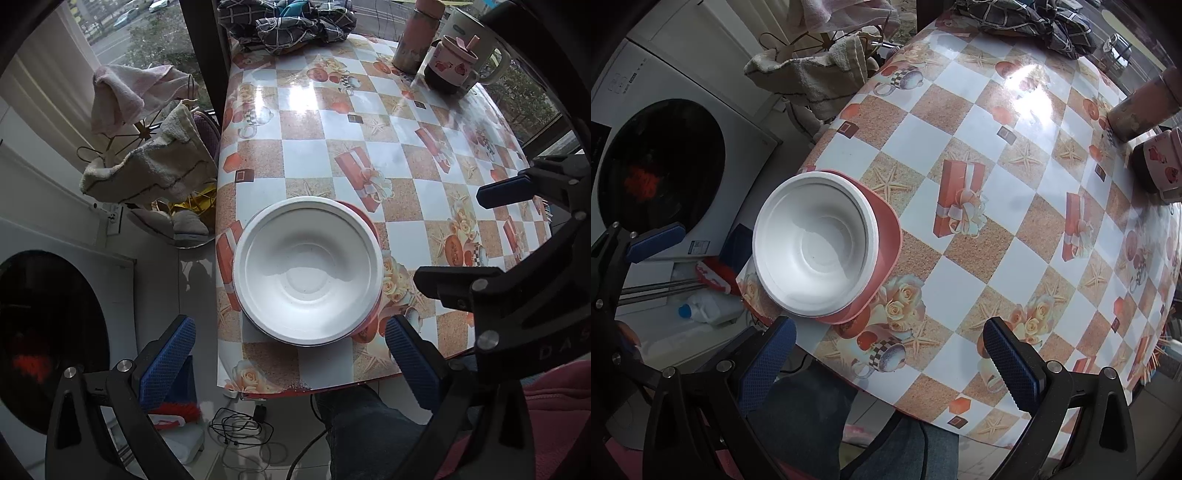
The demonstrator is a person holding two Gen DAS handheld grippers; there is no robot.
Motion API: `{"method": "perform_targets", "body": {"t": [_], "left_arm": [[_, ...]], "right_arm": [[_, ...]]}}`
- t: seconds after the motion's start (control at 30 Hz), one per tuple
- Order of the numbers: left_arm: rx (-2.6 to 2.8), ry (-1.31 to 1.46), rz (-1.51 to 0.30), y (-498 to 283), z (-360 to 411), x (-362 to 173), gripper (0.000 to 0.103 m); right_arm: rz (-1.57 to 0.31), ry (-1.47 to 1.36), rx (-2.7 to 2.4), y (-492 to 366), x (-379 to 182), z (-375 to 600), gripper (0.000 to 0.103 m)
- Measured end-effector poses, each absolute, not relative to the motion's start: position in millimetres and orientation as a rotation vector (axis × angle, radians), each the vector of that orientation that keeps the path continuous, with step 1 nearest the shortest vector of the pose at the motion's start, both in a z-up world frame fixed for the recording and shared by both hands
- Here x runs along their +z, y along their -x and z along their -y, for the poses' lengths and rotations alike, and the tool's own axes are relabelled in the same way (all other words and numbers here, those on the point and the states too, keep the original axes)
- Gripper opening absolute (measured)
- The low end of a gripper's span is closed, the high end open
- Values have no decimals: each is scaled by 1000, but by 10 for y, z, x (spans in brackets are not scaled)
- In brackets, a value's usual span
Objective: Organize plates and bowls
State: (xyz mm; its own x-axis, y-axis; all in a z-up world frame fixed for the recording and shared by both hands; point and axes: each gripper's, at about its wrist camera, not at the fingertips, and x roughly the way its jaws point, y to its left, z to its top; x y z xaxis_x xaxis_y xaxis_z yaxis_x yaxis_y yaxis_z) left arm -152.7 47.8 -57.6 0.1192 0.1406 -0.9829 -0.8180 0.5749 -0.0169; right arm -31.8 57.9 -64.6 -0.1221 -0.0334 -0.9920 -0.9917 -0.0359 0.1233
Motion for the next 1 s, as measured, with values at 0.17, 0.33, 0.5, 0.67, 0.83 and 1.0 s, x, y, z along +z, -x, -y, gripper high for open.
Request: {"method": "perform_targets", "body": {"t": [0.17, 0.33, 0.5, 0.67, 0.83, 1.0], "left_arm": [[794, 651, -1275, 1506, -488, -549, 103], [800, 601, -1287, 1472, -471, -493, 103], [807, 591, -1292, 1478, -457, -478, 103], [821, 596, -1288, 1497, -445, -464, 103], [824, 603, -1294, 1504, -434, -474, 103], [809, 622, -1255, 1538, -407, -445, 103]], "right_arm": [[-1282, 1201, 1344, 343, -595, -605, 102], [-1274, 1175, 1363, 324, -541, -635, 102], [-1273, 1169, 1378, 335, -525, -637, 102], [-1270, 1168, 1388, 344, -517, -621, 102], [-1267, 1169, 1395, 360, -510, -610, 102], [-1276, 1162, 1404, 361, -523, -598, 102]]}}
